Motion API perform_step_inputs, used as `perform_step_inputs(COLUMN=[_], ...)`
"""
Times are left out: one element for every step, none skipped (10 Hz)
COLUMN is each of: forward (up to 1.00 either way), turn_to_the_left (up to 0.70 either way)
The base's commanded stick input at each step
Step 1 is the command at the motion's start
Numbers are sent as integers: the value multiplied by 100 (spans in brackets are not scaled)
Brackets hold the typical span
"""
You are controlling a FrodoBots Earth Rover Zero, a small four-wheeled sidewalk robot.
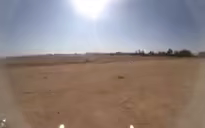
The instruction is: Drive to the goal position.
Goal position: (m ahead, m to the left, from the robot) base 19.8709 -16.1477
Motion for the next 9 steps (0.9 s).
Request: perform_step_inputs(forward=[100,100,100,100,100,100,100,100,100], turn_to_the_left=[-27,-27,-27,-27,-27,-27,-27,-27,-27])
